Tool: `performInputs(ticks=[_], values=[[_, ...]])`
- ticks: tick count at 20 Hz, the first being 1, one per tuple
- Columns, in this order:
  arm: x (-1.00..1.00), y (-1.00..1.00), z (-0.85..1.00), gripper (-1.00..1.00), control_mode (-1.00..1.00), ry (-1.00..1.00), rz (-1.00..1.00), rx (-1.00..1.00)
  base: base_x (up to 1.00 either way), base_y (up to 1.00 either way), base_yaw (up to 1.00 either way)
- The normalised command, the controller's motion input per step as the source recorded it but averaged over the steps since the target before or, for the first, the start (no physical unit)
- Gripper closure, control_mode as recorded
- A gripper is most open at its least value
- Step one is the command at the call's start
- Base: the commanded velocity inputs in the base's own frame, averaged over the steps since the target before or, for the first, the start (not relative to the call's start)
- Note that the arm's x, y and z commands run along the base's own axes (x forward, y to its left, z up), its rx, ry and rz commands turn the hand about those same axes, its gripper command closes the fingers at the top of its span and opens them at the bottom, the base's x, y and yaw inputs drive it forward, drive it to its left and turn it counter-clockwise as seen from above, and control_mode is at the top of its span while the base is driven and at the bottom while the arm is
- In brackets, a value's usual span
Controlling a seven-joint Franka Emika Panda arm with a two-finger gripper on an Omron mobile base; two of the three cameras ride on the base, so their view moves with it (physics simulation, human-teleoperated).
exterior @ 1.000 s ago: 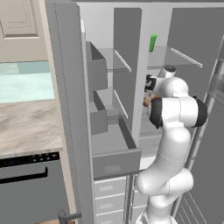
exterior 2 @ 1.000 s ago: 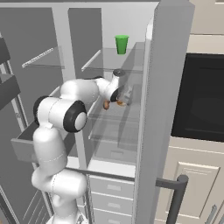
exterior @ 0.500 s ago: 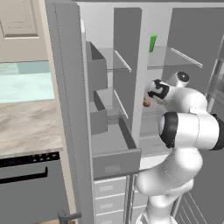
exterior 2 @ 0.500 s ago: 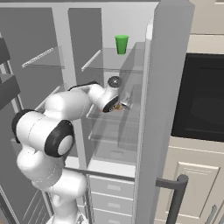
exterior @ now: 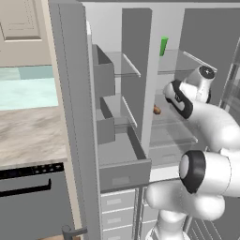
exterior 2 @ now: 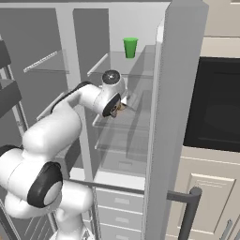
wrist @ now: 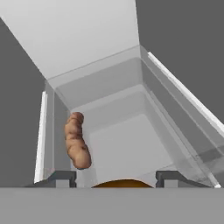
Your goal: Take the potato and mushroom from the fridge shelf and place them in the freezer drawer to begin freezing them.
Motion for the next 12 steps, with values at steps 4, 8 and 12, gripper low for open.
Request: performInputs(ticks=[4,8,12], values=[[-1.00,0.16,0.44,1.00,-1.00,0.00,0.06,-0.01,0.00,0.00,0.00],[-1.00,0.43,0.21,1.00,-1.00,0.00,0.07,0.00,0.00,0.00,0.00],[-1.00,0.66,-0.01,1.00,-1.00,0.06,0.08,0.00,0.00,0.00,0.00]])
